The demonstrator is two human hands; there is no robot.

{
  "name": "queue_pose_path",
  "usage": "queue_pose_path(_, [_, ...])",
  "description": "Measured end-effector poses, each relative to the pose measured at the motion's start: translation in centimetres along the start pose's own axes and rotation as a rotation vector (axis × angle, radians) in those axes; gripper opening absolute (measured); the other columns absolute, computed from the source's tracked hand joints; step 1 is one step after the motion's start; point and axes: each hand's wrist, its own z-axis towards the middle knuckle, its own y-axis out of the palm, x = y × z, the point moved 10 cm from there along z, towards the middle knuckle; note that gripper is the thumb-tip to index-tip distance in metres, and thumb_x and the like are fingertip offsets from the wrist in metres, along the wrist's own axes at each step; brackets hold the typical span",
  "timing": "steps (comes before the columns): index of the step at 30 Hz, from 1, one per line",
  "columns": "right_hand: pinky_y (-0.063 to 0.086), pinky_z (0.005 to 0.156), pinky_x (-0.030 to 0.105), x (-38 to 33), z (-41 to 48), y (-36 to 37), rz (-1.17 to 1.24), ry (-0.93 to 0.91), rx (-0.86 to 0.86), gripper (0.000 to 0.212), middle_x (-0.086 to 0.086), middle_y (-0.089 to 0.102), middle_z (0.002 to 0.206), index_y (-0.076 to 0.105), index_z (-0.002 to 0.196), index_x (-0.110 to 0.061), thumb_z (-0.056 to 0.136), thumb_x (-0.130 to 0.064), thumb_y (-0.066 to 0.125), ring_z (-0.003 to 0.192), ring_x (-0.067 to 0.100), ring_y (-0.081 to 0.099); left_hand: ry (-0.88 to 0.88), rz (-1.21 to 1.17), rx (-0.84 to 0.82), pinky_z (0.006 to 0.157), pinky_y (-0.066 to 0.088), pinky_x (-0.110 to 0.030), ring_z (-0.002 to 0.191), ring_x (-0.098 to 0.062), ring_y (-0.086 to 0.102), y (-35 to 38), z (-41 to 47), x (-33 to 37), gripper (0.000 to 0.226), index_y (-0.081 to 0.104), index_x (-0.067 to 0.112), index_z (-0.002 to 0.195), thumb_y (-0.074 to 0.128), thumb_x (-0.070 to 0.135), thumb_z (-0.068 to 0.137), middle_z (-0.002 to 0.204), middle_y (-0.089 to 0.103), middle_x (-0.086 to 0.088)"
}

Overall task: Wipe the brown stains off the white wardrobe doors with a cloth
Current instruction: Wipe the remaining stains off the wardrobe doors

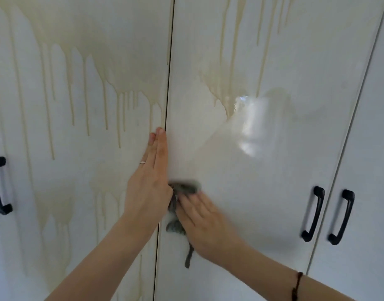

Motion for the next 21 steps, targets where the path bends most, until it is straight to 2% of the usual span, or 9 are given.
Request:
queue_pose_path(3, [0.014,0.123,0.053,1.3,0.4,-0.6,-0.013,-0.12,-0.046,0.041,0.023,0.042,0.148,0.048,0.137,0.0,0.102,-0.018,0.035,0.137,0.039,0.041,-0.03,-0.057,0.014,0.085,0.048,-0.028,0.146,-0.025,0.034,-0.1,0.1,-0.5,0.114,0.013,0.008,0.16,0.053,-0.021,0.057,0.165,0.019,-0.008])
queue_pose_path(6, [0.018,0.122,0.052,8.3,5.1,-4.9,-0.019,0.112,0.137,0.042,0.026,0.049,0.143,0.054,0.132,0.002,0.104,-0.022,0.032,0.137,0.039,0.042,-0.011,-0.058,0.039,0.084,0.043,-0.021,0.145,-0.018,0.033,-0.3,0.1,-0.4,0.108,0.024,0.002,0.157,0.053,-0.024,0.056,0.161,0.02,0.0])
queue_pose_path(9, [0.022,0.121,0.052,12.7,8.5,-7.8,-0.046,0.375,0.309,0.039,0.029,0.048,0.142,0.056,0.13,0.006,0.097,-0.015,0.054,0.138,0.041,0.04,-0.025,-0.038,0.055,0.082,0.043,-0.021,0.146,-0.016,0.028,-0.5,0.3,-0.4,0.102,0.026,0.001,0.155,0.049,-0.023,0.059,0.159,0.021,0.002])
queue_pose_path(11, [0.023,0.121,0.053,11.2,9.1,-6.9,-0.012,0.414,0.301,0.046,0.03,0.047,0.143,0.056,0.13,0.006,0.092,-0.015,0.066,0.139,0.042,0.039,-0.018,-0.04,0.06,0.088,0.042,-0.02,0.144,-0.017,0.032,-0.7,0.2,-0.1,0.083,0.026,0.001,0.155,0.045,-0.006,0.075,0.159,0.022,0.002])
queue_pose_path(12, [0.023,0.121,0.053,9.1,8.9,-5.9,0.02,0.373,0.267,0.05,0.029,0.048,0.143,0.056,0.132,0.006,0.09,-0.018,0.07,0.14,0.041,0.038,-0.017,-0.029,0.069,0.09,0.041,-0.02,0.141,-0.02,0.04,-0.9,0.1,-0.2,0.077,0.026,0.002,0.156,0.048,0.001,0.081,0.159,0.024,-0.001])
queue_pose_path(14, [0.024,0.121,0.051,3.2,7.3,-3.6,0.092,0.18,0.193,0.043,0.023,0.049,0.146,0.057,0.135,0.003,0.097,-0.017,0.062,0.143,0.038,0.037,-0.051,-0.023,0.056,0.086,0.045,-0.024,0.134,-0.024,0.051,-1.1,-0.1,-0.9,0.087,0.02,0.012,0.159,0.055,-0.003,0.081,0.161,0.027,-0.004])
queue_pose_path(17, [0.027,0.121,0.048,-2.0,4.1,-1.7,0.09,-0.108,0.06,0.038,0.017,0.051,0.147,0.061,0.134,-0.003,0.107,-0.017,0.038,0.143,0.034,0.038,-0.035,-0.001,0.01,0.086,0.043,-0.025,0.14,-0.02,0.043,-1.1,-0.4,-1.0,0.098,0.014,0.021,0.161,0.052,-0.01,0.076,0.164,0.015,0.003])
queue_pose_path(19, [0.028,0.12,0.047,-0.4,4.3,-2.5,0.049,-0.164,0.049,0.038,0.016,0.054,0.143,0.062,0.132,-0.004,0.108,-0.016,0.036,0.14,0.033,0.043,-0.007,0.02,-0.018,0.076,0.049,-0.025,0.136,-0.025,0.049,-1.3,-0.4,-0.6,0.103,0.025,0.01,0.158,0.059,-0.018,0.065,0.159,0.021,-0.001])
queue_pose_path(21, [0.027,0.12,0.049,4.4,6.8,-4.6,-0.033,-0.064,0.123,0.036,0.017,0.055,0.141,0.06,0.133,-0.003,0.104,-0.016,0.044,0.136,0.033,0.047,0.007,0.057,-0.038,0.066,0.054,-0.026,0.131,-0.028,0.055,-1.6,-0.2,-0.3,0.105,0.034,0.001,0.153,0.067,-0.022,0.056,0.155,0.037,-0.009])
